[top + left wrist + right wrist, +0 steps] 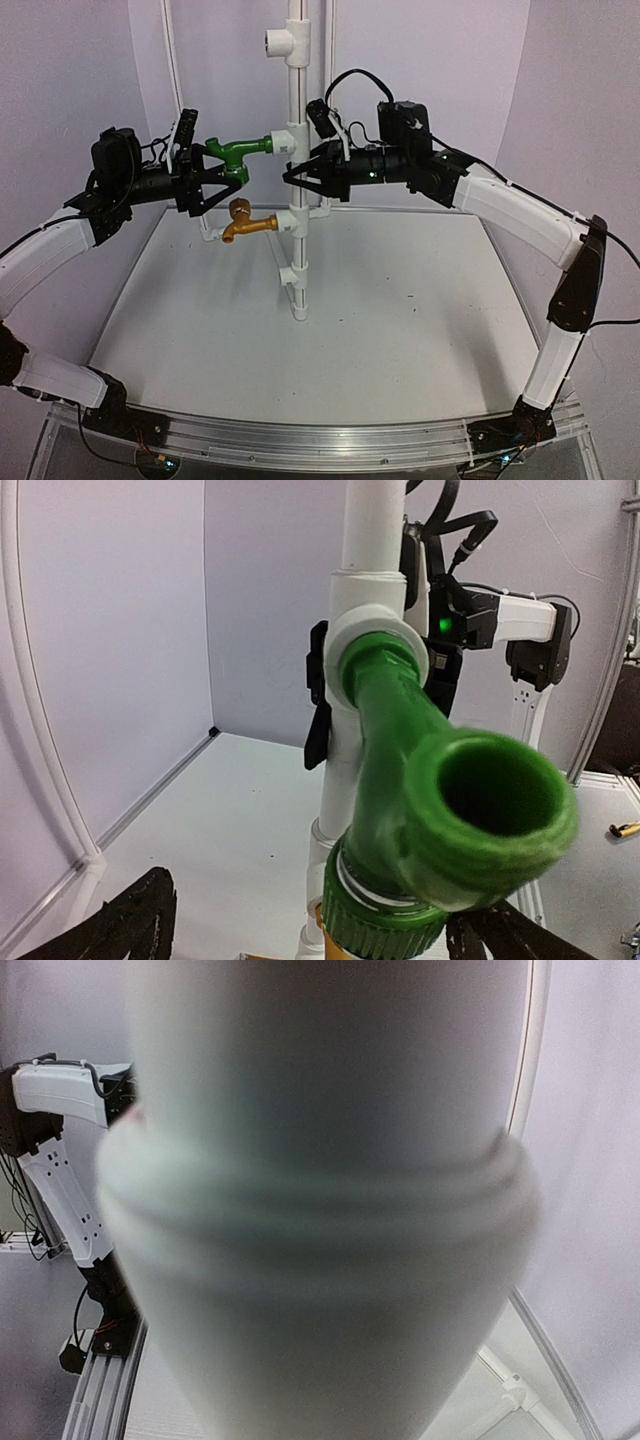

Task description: Install the water faucets

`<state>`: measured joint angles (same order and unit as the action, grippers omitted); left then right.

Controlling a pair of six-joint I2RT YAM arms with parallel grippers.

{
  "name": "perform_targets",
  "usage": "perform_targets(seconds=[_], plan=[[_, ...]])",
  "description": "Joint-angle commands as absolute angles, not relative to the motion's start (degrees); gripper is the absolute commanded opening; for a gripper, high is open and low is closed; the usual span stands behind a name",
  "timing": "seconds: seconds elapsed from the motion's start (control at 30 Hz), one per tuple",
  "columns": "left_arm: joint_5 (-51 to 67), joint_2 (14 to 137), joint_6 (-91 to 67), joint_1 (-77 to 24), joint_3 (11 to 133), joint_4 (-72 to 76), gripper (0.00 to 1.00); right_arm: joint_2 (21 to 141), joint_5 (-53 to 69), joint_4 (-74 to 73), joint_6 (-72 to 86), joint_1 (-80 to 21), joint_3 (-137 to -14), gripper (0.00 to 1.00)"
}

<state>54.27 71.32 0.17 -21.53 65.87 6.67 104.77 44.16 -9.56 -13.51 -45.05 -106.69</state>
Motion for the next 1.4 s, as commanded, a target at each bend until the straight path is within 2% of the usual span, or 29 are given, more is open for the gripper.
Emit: perform_targets(seconds=[0.0, 0.2, 0.4, 0.5, 0.63, 0.87, 1.1, 1.37], plan=[[45.15, 71.44, 7.78, -20.20, 66.94, 9.51, 0.88, 100.47, 48.78, -15.68, -10.63, -46.27, -106.95, 0.00], [50.70, 69.44, 15.82, -20.21, 66.67, 8.25, 0.84, 100.59, 48.72, -15.73, -10.74, -46.26, -106.81, 0.00], [57.05, 69.96, 11.67, -20.46, 71.47, 5.57, 0.95, 101.51, 48.72, -15.71, -10.46, -46.22, -107.84, 0.00], [58.88, 70.35, 8.84, -20.67, 73.04, 5.33, 0.96, 101.73, 48.67, -15.69, -10.46, -46.22, -108.04, 0.00], [61.04, 71.18, 6.05, -20.96, 75.23, 4.52, 0.95, 102.28, 48.38, -15.73, -10.46, -46.25, -108.70, 0.00], [60.76, 73.89, 6.29, -21.36, 79.82, -3.04, 0.82, 103.09, 48.17, -15.73, -10.34, -46.25, -109.60, 0.00], [61.45, 74.48, 5.70, -21.89, 79.86, -5.17, 0.89, 103.56, 47.99, -15.69, -10.20, -46.26, -110.13, 0.00], [64.17, 74.71, 6.05, -22.46, 79.52, -6.95, 0.90, 104.35, 47.90, -15.72, -10.20, -46.19, -110.86, 0.00]])
